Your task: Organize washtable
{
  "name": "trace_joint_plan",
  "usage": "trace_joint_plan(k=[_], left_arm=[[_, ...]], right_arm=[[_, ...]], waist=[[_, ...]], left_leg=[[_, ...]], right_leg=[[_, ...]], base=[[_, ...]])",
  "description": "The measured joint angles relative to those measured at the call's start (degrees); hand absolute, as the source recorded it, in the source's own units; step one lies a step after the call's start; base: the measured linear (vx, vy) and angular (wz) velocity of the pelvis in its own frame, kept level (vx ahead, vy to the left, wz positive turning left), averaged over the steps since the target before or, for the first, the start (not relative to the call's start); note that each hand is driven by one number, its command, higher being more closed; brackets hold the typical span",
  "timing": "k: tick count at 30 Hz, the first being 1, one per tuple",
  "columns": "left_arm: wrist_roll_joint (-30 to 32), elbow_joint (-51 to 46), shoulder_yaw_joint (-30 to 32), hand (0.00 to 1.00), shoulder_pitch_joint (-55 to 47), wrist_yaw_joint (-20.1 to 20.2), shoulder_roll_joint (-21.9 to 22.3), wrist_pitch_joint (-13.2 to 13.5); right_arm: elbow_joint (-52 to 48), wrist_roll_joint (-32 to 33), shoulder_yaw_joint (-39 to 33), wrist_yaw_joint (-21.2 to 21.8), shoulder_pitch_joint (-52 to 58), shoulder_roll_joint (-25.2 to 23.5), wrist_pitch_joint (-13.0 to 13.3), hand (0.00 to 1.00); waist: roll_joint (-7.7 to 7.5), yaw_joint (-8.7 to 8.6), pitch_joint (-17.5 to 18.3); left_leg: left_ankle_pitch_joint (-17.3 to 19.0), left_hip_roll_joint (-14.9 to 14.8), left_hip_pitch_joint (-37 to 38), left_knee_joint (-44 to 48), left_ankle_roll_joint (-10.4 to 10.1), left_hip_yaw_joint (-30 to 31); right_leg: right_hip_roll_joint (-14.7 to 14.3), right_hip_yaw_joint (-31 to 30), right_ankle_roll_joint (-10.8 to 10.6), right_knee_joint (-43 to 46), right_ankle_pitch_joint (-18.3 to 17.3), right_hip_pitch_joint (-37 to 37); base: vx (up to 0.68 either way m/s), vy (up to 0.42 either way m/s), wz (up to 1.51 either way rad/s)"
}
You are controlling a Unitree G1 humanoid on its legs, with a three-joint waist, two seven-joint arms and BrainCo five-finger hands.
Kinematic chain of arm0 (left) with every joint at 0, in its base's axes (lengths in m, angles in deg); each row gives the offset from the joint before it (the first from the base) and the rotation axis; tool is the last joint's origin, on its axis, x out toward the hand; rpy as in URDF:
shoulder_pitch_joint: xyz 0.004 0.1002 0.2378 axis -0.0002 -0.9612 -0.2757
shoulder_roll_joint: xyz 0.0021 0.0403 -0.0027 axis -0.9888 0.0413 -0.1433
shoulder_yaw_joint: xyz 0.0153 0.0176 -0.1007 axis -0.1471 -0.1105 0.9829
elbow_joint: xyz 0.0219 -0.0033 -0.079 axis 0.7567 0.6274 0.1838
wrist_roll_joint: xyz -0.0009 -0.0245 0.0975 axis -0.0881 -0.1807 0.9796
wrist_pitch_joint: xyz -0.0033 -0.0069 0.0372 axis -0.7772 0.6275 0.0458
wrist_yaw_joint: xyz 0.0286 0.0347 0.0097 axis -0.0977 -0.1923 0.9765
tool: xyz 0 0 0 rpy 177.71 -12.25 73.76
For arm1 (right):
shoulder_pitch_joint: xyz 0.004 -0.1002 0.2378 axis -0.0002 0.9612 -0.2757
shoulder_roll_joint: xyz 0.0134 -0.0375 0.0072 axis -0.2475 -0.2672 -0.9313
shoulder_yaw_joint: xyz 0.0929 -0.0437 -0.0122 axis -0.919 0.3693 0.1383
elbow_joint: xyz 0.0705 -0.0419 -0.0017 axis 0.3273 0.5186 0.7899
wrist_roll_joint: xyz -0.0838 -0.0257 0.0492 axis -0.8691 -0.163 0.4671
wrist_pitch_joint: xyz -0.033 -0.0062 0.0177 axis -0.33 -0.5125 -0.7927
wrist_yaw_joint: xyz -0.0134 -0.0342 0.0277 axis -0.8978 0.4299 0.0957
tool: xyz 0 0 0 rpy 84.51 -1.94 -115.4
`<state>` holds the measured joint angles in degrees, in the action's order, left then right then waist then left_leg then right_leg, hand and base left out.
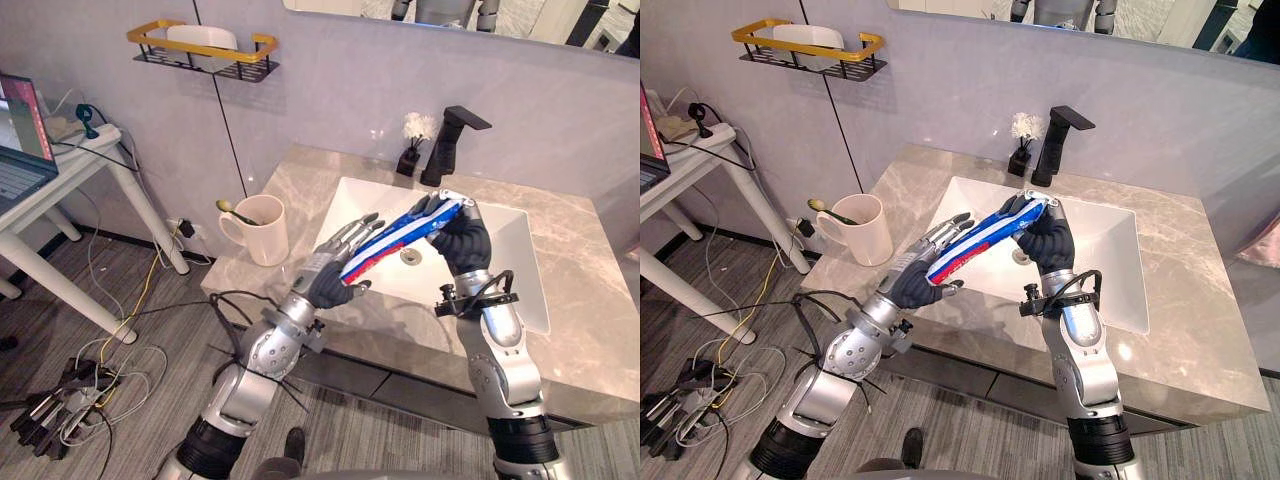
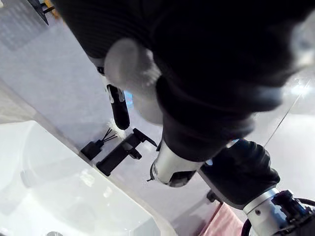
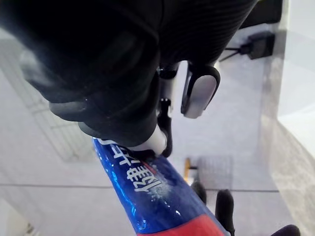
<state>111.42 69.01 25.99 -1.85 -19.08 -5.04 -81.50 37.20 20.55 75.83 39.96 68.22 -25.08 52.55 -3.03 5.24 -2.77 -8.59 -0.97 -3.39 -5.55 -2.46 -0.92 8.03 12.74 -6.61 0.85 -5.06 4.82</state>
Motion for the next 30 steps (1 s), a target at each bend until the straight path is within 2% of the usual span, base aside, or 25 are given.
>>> trace_joint_plan(k=[7, 17, 18, 26, 30], left_arm=[[-0.1, 0.6, 0.2, 1.00, 3.3, -0.2, 0.0, -1.1], [-0.2, 0.7, 0.5, 1.00, 3.5, -0.2, 0.2, -1.2], [-0.2, 0.7, 0.6, 1.00, 3.5, -0.1, 0.2, -1.2], [0.0, 0.4, 3.6, 1.00, 3.3, 0.0, -0.3, -1.0], [0.3, -4.7, 9.6, 1.00, 0.2, 0.0, -3.0, -0.7]], right_arm=[[0.0, 0.0, -0.3, -0.8, -0.1, 0.0, 0.0, 1.00], [-1.1, -0.4, -0.2, -0.7, -0.1, -0.2, 0.0, 1.00], [-1.1, -0.5, -0.2, -0.7, -0.1, -0.2, 0.0, 0.00], [-1.1, -0.5, -0.1, 1.2, 0.0, -0.1, -0.1, 0.00], [-1.0, -0.5, 0.1, 3.1, 1.0, 0.0, -0.2, 0.00]], waist=[[-0.15, 0.06, -0.1], [-0.29, 0.06, -0.2], [-0.29, 0.06, -0.2], [-0.08, 0.11, -0.4], [0.78, 0.08, -0.9]], left_leg=[[0.0, 0.0, 0.0, 0.0, 0.0, 0.0], [0.0, 0.0, 0.0, 0.0, 0.0, 0.1], [0.0, 0.1, 0.0, 0.0, 0.0, 0.1], [0.0, 0.1, 0.1, 0.0, 0.0, 0.1], [0.0, 0.1, 0.5, 0.0, 0.0, 0.1]], right_leg=[[0.0, 0.0, 0.0, 0.0, 0.0, 0.0], [0.0, 0.1, 0.0, 0.1, 0.0, 0.0], [0.1, 0.1, 0.0, 0.1, 0.0, 0.0], [0.1, 0.2, 0.0, 0.5, 0.0, 0.0], [0.2, 0.2, 0.0, 1.0, -0.1, 0.1]], base=[[0.00, 0.000, 0.00], [0.00, 0.000, 0.00], [0.00, 0.000, 0.00], [0.00, 0.000, 0.00], [0.00, 0.000, 0.00]])
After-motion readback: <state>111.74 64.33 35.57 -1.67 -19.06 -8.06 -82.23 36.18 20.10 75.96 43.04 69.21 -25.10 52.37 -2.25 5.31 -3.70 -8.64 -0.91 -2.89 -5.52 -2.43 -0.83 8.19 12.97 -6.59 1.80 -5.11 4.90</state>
